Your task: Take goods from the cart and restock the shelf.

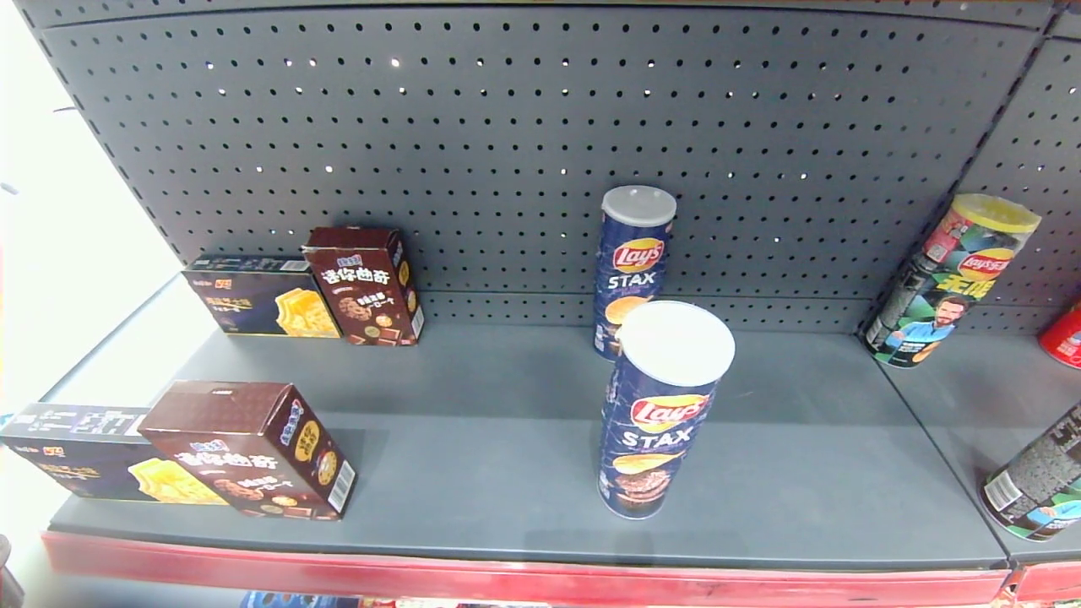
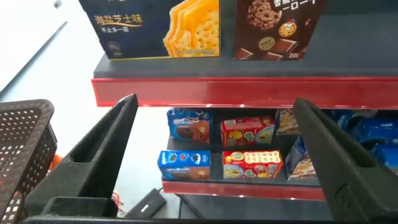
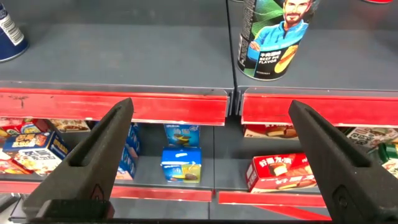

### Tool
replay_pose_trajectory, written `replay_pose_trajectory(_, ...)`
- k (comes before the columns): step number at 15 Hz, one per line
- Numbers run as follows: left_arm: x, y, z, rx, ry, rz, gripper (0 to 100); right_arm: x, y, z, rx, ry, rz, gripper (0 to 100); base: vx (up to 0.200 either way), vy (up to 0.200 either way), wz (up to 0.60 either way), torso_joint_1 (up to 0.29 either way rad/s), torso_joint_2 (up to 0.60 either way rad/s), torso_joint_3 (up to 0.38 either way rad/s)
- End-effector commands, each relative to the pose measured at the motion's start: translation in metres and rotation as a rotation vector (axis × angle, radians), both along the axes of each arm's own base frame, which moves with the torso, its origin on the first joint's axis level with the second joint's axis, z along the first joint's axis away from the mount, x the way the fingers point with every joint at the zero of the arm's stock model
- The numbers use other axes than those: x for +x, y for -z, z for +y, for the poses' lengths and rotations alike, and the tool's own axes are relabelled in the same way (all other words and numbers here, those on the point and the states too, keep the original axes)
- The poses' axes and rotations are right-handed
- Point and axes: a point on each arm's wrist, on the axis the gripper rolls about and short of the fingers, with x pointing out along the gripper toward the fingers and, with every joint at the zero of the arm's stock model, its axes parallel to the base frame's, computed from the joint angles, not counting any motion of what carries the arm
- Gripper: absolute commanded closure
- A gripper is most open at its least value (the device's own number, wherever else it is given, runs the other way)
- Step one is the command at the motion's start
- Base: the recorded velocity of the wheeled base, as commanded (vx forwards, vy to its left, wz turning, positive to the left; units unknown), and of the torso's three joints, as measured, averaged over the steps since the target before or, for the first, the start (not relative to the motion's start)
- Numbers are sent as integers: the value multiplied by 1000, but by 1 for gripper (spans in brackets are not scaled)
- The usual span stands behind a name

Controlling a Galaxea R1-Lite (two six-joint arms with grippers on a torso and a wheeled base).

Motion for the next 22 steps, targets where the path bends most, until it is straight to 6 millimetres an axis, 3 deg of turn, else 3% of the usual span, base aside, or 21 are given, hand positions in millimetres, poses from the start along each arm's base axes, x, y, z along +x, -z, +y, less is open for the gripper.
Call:
replay_pose_trajectory(1, 0, 0, 0, 3, 4, -2, 0, 0, 0, 0, 0, 0, 2, 0, 0, 0, 0, 0, 0, 0)
replay_pose_trajectory(22, 0, 0, 0, -47, 7, -4, 0, 0, 0, 0, -2, -7, 2, 0, -10, 0, -29, 1, 0, 0)
